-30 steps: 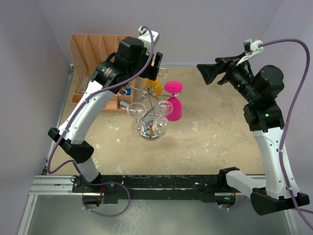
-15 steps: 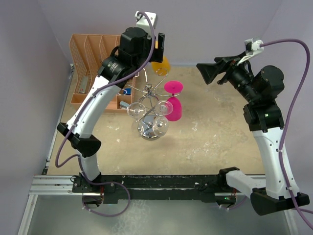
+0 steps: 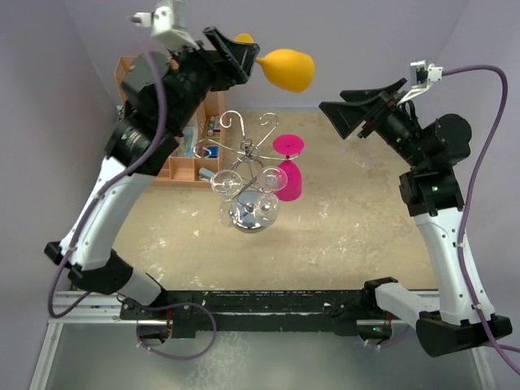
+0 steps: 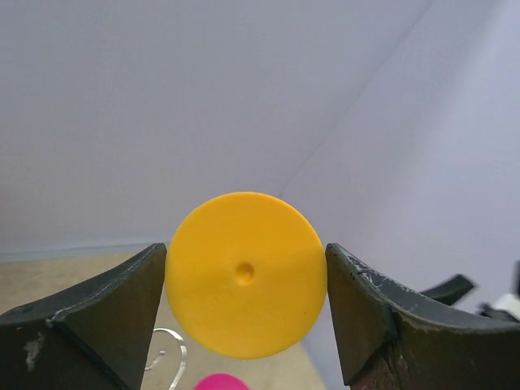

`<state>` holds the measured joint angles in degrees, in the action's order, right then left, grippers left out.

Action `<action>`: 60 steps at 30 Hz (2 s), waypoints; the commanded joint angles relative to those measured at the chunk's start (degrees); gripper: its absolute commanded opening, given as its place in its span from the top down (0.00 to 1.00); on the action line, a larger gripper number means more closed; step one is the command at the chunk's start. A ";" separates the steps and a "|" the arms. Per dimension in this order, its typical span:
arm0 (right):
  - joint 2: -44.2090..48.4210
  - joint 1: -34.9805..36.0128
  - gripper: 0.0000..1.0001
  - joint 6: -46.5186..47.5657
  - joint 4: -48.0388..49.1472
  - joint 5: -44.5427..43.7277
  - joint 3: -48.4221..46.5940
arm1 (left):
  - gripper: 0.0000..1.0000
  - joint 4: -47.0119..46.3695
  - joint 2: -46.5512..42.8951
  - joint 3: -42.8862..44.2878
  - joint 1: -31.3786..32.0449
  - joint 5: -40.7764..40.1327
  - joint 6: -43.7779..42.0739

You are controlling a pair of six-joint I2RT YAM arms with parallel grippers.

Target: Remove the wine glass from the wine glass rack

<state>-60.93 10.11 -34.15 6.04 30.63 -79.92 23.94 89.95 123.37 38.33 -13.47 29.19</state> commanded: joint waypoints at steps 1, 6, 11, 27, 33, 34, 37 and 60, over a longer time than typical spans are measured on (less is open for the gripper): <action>-0.07 0.10 0.07 -9.10 12.37 5.86 0.87 | 0.60 -10.60 -8.25 -6.45 0.17 6.45 12.28; 0.38 0.06 0.11 -15.42 19.92 9.40 3.69 | 0.60 -17.00 -13.53 -14.93 0.17 12.06 19.74; 2.21 0.05 0.14 -19.86 27.85 11.27 6.32 | 0.61 -19.43 -15.60 -19.39 0.17 14.30 23.23; 6.55 0.09 0.61 -28.55 41.42 11.74 13.65 | 0.62 -35.09 -16.31 -31.00 0.13 25.31 38.09; 8.68 0.10 0.96 -28.51 37.51 7.08 12.21 | 0.57 -34.79 -16.86 -30.28 0.10 28.69 37.90; 9.11 0.09 1.00 -28.26 36.90 6.38 12.02 | 0.50 -34.01 -17.25 -30.34 0.09 28.57 37.19; 10.30 0.09 1.00 -26.65 34.63 4.00 11.96 | 0.36 -29.74 -18.75 -30.28 0.11 26.37 33.48; 16.60 0.09 1.00 9.60 -27.63 -35.86 1.06 | 0.27 4.42 -30.07 -20.79 0.16 2.55 1.74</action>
<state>-43.64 10.15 -31.40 -8.49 5.41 -76.60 24.75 61.41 100.64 38.54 -6.85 37.95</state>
